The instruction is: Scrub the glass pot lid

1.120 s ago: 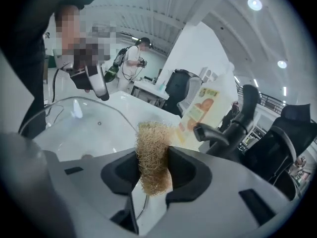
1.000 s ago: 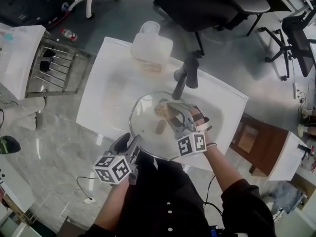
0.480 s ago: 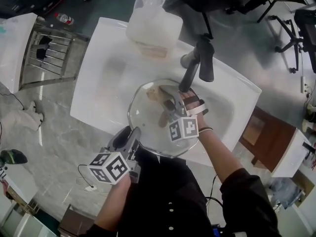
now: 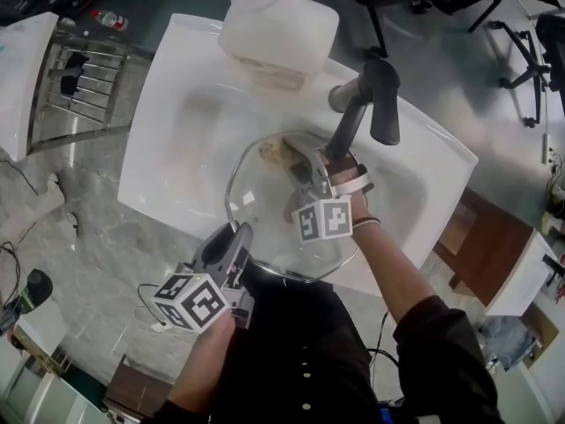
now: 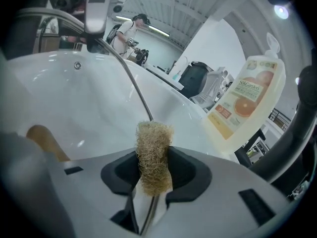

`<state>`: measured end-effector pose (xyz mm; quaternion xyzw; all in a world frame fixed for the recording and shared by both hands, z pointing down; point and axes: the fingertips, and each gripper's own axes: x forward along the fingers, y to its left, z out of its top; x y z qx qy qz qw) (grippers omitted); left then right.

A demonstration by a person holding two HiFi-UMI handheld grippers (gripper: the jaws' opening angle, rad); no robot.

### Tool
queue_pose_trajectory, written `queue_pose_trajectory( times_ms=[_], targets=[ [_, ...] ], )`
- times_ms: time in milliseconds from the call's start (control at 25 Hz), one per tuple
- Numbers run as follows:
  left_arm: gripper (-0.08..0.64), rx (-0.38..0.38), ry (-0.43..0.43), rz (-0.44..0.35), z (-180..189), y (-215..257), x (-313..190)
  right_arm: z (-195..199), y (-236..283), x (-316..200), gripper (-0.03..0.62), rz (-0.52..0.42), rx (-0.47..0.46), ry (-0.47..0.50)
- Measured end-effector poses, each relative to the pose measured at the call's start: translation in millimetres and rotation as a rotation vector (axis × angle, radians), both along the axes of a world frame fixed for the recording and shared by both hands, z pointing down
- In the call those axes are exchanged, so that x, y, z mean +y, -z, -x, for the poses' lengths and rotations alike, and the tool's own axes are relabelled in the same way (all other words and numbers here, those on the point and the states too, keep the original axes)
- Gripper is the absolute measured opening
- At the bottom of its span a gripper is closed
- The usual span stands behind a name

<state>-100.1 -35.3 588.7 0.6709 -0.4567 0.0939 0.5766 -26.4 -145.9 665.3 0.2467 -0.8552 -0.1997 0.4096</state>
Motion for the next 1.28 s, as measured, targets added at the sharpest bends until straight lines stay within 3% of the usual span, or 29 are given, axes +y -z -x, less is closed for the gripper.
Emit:
queue_pose_trajectory(
  times_ms=[360,880,1280],
  targets=[
    [0.141,-0.028,-0.024,-0.018,0,0,-1,3,-6,0,0.149,-0.051,0.086,0.075],
    [0.14,-0.036,-0.004,-0.02,2,0,-3,-40,-27,17,0.147,-0.013,0.271,0.012],
    [0.138,-0.034,0.006,-0.028,3,1,-3,-79,-33,39,0.147,0.081,0.384,-0.016]
  ],
)
